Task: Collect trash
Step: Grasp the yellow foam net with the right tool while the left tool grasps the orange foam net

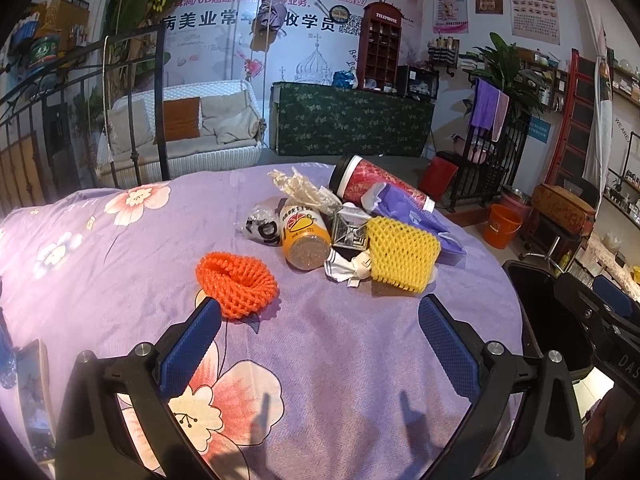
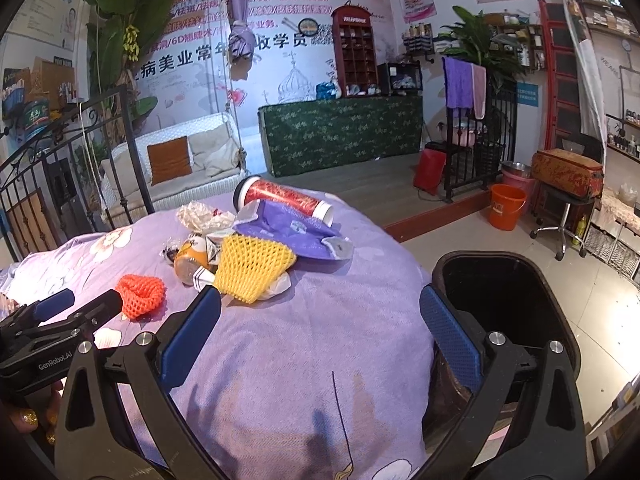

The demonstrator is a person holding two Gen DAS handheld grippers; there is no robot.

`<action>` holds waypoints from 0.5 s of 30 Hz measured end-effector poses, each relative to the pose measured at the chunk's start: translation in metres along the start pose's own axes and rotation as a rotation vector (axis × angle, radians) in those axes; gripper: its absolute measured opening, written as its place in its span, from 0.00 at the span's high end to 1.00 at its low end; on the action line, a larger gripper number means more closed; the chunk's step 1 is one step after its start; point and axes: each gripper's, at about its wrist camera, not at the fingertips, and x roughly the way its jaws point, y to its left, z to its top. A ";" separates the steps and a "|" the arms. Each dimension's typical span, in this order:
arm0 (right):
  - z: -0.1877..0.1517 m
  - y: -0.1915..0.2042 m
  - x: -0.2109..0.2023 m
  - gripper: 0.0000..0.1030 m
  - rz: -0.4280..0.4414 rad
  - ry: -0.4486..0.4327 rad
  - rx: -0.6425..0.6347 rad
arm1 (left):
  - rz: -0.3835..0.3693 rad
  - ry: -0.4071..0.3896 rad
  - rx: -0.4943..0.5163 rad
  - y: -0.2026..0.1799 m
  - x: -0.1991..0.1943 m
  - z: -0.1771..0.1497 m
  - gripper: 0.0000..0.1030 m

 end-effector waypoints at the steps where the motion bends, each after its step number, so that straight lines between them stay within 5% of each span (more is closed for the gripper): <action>1: 0.000 0.001 0.004 0.04 0.007 0.015 -0.006 | 0.004 0.011 -0.002 0.002 0.002 -0.001 0.06; 15: 0.011 0.046 0.103 0.04 0.147 0.270 -0.073 | 0.094 0.143 -0.037 0.051 0.025 -0.007 0.06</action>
